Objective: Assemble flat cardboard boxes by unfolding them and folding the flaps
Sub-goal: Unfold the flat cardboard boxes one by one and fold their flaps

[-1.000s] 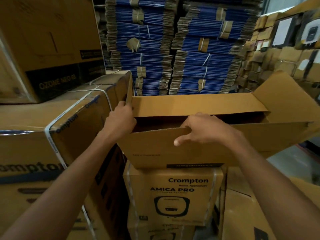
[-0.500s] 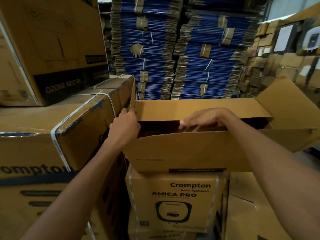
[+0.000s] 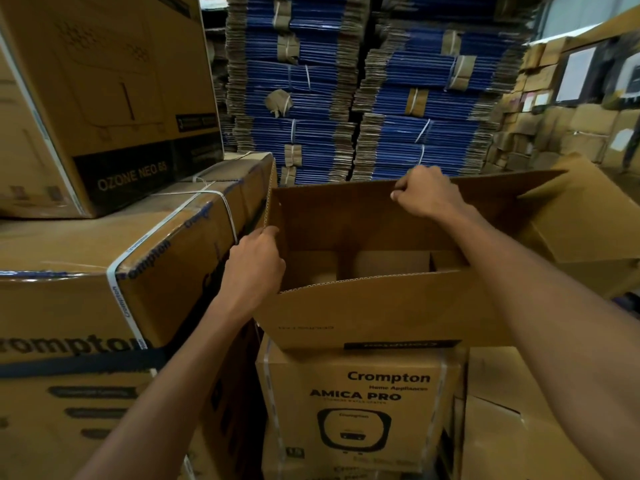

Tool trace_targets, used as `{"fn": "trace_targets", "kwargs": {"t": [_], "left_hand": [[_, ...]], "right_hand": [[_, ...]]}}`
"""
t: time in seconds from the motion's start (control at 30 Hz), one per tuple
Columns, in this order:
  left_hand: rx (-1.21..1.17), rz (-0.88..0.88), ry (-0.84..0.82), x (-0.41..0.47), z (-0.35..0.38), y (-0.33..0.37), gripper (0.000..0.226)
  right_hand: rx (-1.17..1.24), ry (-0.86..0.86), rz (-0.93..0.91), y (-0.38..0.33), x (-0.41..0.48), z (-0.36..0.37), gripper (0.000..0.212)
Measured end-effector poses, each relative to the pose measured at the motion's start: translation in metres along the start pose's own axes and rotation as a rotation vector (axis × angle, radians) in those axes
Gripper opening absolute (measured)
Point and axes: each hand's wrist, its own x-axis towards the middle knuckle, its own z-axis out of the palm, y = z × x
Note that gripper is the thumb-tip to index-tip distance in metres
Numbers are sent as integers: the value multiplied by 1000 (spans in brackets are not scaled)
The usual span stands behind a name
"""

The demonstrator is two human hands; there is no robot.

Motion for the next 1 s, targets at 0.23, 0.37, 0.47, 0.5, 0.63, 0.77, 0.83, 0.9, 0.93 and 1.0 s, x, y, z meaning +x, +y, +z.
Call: {"fn": "trace_targets", "kwargs": {"t": [0.23,0.37,0.47,0.5,0.63,0.77,0.83,0.9,0.93,1.0], "left_hand": [[1,18,28,-9,0,-1,60],[20,11,30,-7,-1,-1,59],[24,-14,43,7,1,-6,53],[30,-15,41,13,3,-7,50],[-41,-7,17,42,6,-12,35],[-108,55,125,65,-4,0,24],[-54,42,43,73,-9,5,24],[-87,-14,-64,78,-10,5,29],[-142,-32,-91,77,-10,4,32],[-300,-38,-67,70,-6,-2,37]], "right_hand": [[-27,124,72,-16,41,-15,21],[-107,108,74,-29,48,-19,14],[-127,49,12,-38,42,-14,14],[-123,33,-13,-38,39,-11,14],[-38,-12,-72,-27,14,-5,18],[89,31,-75,-5,-21,-11,15],[105,76,-84,9,-38,-16,17],[129,187,-101,26,-54,-17,19],[159,271,-121,35,-62,-17,21],[228,442,-156,53,-81,-15,21]]}}
